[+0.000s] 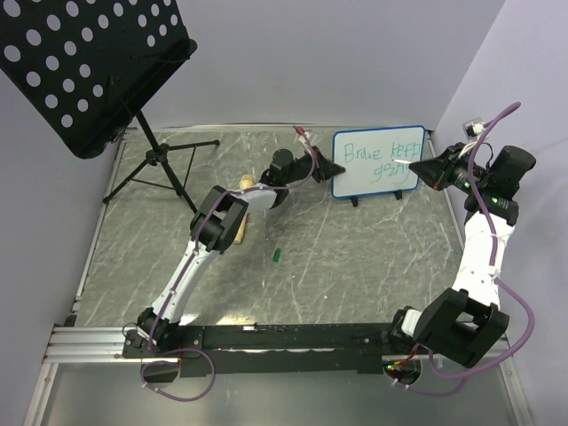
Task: Write a sentence on the whiteboard
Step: Put down the whiteboard on the whiteboard stand, then pick up the pen cap from the center of the board, then insert the whiteboard marker without the cap into the pen cap.
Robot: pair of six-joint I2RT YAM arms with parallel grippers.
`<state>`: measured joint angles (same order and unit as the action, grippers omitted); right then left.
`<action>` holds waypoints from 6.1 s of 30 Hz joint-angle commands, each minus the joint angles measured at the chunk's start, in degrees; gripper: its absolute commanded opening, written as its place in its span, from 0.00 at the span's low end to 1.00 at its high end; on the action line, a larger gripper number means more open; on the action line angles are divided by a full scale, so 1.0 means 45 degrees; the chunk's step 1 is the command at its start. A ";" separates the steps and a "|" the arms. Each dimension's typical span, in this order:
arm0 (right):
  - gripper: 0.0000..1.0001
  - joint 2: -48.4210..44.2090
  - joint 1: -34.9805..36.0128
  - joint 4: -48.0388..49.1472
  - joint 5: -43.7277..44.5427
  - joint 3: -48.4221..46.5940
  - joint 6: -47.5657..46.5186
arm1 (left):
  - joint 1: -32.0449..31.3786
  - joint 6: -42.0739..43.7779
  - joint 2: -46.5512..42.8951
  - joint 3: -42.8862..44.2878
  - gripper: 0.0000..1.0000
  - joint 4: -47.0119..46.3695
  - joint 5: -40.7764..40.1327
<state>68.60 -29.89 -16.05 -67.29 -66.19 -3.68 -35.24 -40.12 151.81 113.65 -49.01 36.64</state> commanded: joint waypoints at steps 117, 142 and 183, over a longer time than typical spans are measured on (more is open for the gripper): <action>0.00 0.2002 0.3947 -0.1647 -0.0028 -0.0368 -0.2287 | -0.4414 0.3173 -0.7895 -0.7109 0.31 1.9994 -1.2284; 0.00 0.1787 0.3830 -0.1549 -0.0204 -0.0329 -0.2150 | -0.4316 0.2762 -0.8970 -0.9298 0.25 1.8686 -1.1072; 0.00 0.8075 0.8302 -0.2194 -0.0516 0.0686 -0.1682 | -0.4199 0.5790 -1.3773 -1.6718 0.13 0.7124 -1.0136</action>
<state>102.45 5.48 -25.80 -68.84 -60.80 -10.20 -54.19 -15.79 91.72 39.88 -10.96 -10.37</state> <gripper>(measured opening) 0.186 0.177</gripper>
